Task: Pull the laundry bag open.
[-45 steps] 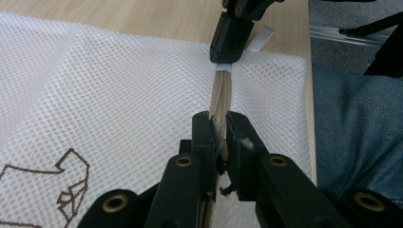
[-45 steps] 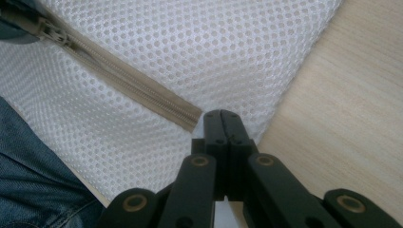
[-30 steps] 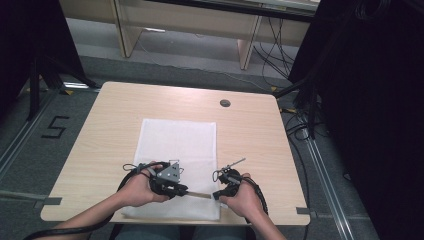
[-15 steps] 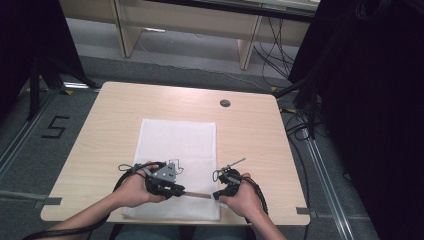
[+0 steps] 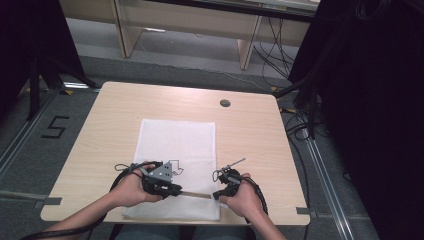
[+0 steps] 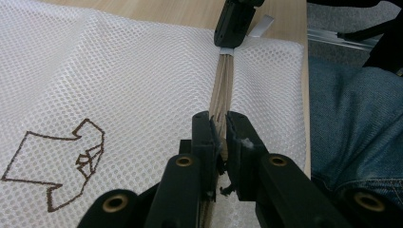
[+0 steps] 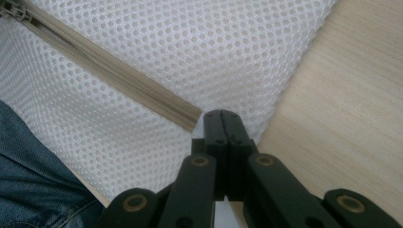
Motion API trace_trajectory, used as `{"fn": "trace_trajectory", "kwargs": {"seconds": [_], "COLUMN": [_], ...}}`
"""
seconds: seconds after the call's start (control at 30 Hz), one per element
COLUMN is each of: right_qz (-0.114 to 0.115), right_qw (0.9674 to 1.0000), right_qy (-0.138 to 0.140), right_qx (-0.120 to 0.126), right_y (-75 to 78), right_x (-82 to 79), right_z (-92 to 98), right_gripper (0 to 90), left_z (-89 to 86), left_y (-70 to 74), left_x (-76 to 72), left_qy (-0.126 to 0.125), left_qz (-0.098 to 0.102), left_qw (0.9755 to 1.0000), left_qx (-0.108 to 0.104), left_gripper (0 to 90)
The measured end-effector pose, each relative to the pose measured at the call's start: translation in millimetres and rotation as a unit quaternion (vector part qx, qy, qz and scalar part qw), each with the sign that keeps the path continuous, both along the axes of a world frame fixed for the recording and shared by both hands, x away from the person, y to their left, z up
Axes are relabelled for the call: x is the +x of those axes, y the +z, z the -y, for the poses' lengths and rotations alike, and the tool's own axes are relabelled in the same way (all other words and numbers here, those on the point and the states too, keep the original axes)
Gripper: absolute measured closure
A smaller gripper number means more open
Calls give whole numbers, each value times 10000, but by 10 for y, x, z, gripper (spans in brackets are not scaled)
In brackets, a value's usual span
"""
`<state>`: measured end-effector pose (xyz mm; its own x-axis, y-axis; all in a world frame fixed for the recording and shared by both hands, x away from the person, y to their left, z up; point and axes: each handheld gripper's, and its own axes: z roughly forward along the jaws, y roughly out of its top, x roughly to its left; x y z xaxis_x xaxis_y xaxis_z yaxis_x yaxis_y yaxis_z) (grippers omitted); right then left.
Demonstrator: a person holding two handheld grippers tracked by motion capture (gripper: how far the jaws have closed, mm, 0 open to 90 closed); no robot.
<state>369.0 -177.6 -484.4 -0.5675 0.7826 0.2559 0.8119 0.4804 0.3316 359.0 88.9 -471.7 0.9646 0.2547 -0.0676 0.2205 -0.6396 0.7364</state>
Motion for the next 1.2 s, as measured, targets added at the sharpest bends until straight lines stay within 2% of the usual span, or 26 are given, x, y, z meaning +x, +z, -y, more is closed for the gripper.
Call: {"fn": "trace_trajectory", "kwargs": {"seconds": [0.1, 0.13, 0.23, 0.33, 0.4, 0.83, 1.07, 1.2], "right_qz": [3, -2, 6, 0, 0, 22, 7, 10], "right_qw": [10000, 10000, 10000, 10000, 10000, 10000, 10000, 10000], "right_qy": [2, 2, 3, -14, -17, -12, -66, -58], "right_qx": [3, 2, 7, -2, -7, 21, 47, 42], "right_y": [0, 0, -1, 0, 1, -5, -2, 0], "right_x": [0, 0, 0, 1, 0, -3, -14, -16], "right_z": [0, 0, 2, -2, -4, -1, -9, -9], "right_gripper": [900, 900, 900, 900, 900, 900, 900, 900], "left_z": [-11, -22, -99, -149, -134, -151, -149, -148], "left_y": [1, 1, -15, -19, -15, -5, -2, 2], "left_x": [6, 6, 4, -5, -15, -23, -28, -28], "left_qy": [-9, 7, 50, 117, 79, 61, -21, -28], "left_qz": [8, -60, -52, -129, -43, -13, 115, 76], "left_qw": [10000, 10000, 10000, 9998, 9999, 9999, 9999, 9999], "left_qx": [19, -58, -20, -134, -55, -98, -63, -80], "left_gripper": [822, 822, 822, 822, 822, 823, 822, 823]}}
